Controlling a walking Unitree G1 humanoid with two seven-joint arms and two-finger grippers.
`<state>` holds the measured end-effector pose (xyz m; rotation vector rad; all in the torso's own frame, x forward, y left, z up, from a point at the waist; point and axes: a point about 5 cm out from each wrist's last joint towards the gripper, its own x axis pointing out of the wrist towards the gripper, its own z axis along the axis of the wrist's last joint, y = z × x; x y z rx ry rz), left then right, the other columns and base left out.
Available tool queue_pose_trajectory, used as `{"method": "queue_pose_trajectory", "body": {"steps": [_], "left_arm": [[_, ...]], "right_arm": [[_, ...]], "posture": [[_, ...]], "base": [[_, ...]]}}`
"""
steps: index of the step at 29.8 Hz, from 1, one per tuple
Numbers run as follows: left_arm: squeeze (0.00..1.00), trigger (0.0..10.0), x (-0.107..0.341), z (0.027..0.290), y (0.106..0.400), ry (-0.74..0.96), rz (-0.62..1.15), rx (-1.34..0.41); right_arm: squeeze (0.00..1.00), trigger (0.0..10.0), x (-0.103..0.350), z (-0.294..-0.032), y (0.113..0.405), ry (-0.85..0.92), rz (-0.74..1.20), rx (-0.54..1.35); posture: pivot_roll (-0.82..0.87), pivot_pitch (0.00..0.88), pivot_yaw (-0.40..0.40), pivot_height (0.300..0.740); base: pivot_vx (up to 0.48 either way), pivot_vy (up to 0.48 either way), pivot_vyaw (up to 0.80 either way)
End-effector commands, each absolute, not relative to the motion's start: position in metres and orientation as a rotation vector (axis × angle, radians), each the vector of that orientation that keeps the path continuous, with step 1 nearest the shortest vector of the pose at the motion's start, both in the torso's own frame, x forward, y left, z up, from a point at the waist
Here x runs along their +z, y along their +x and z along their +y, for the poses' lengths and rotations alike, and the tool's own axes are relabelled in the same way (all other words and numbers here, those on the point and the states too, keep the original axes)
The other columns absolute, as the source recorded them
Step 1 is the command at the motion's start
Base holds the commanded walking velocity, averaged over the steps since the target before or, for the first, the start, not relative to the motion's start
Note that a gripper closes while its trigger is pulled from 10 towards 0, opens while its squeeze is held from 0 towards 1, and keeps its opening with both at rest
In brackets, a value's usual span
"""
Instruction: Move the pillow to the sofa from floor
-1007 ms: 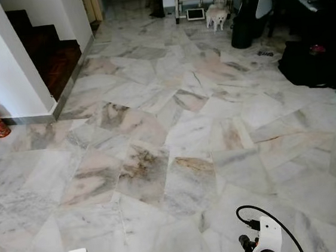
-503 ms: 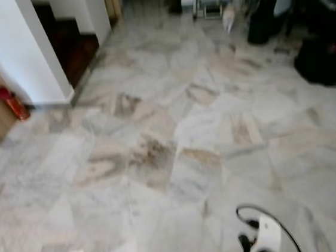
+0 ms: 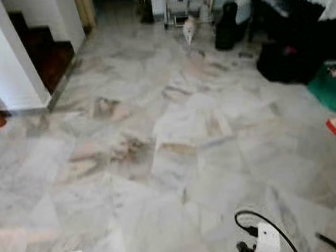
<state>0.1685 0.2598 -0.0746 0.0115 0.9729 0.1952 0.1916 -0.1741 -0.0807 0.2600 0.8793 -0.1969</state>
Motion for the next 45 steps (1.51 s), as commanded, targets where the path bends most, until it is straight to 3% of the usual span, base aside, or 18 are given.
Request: {"method": "queue_pose_trajectory", "body": {"steps": [1,45], "left_arm": [[0.0,10.0,-0.0759,0.2589,0.1668,0.014,0.99,0.191],[0.0,10.0,-0.0758,0.2568,0.1685,0.008,0.991,0.176]], "right_arm": [[0.0,10.0,-0.0829,-0.1788,0.1863,0.25,0.894,-0.207],[0.0,10.0,-0.0821,-0.1798,0.188,0.247,0.896,-0.192]], "posture": [[-0.07,0.0,-0.016,0.74],[-0.06,0.0,-0.021,0.74]], "base": [[-0.319,0.0,0.0],[-0.323,0.0,0.0]]}}
